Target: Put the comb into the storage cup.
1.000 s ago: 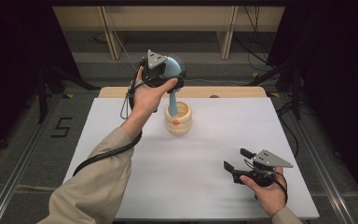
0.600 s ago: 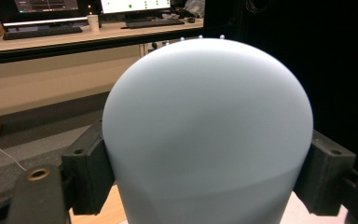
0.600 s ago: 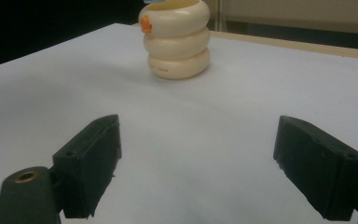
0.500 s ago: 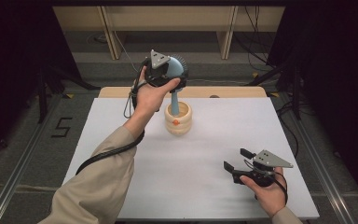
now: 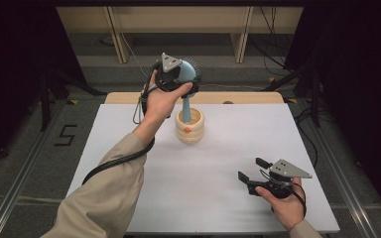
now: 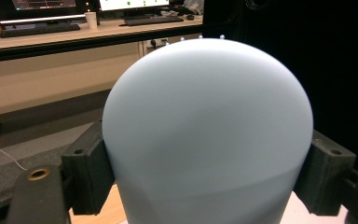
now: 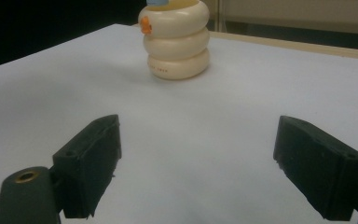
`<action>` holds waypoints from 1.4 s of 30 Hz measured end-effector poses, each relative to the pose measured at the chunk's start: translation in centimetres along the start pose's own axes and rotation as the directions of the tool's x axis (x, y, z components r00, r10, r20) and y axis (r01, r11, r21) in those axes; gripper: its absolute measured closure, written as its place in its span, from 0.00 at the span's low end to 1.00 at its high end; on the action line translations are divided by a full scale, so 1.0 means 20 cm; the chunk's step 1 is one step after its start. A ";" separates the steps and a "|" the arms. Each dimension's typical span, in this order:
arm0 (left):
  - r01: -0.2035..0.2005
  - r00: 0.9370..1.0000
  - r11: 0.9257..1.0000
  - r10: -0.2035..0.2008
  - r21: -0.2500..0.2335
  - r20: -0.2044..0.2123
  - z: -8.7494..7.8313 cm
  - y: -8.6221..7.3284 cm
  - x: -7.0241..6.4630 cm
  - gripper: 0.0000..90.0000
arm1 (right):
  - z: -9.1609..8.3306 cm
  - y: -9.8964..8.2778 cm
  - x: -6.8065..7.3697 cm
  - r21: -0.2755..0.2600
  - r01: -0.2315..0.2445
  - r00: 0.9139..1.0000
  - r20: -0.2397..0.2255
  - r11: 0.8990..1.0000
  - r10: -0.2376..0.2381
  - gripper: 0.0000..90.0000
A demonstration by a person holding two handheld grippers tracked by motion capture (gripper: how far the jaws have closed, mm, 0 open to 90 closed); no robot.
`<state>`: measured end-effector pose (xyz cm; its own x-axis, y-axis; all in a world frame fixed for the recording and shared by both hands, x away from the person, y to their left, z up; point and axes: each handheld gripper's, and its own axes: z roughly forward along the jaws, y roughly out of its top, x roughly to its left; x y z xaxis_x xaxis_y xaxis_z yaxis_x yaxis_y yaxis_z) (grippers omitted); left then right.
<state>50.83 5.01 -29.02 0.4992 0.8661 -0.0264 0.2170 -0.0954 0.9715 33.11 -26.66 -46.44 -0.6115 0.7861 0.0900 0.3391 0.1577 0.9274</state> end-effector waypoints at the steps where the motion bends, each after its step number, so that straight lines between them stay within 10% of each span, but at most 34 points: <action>1: -0.002 1.000 1.000 0.002 0.001 0.000 0.00 0.00 0.00 0.22 | 0.00 0.00 0.00 0.002 0.001 1.000 0.001 1.000 -0.001 0.18; 42: -0.010 1.000 1.000 0.010 0.012 -0.009 0.07 -0.05 0.01 0.22 | 0.00 0.00 0.00 0.003 0.000 1.000 0.003 1.000 0.000 0.18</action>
<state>51.90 4.67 -30.22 0.4939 0.8694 -0.0150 0.2222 -0.1095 0.9688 33.07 -26.76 -46.43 -0.6096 0.7877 0.0890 0.3414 0.1595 0.9263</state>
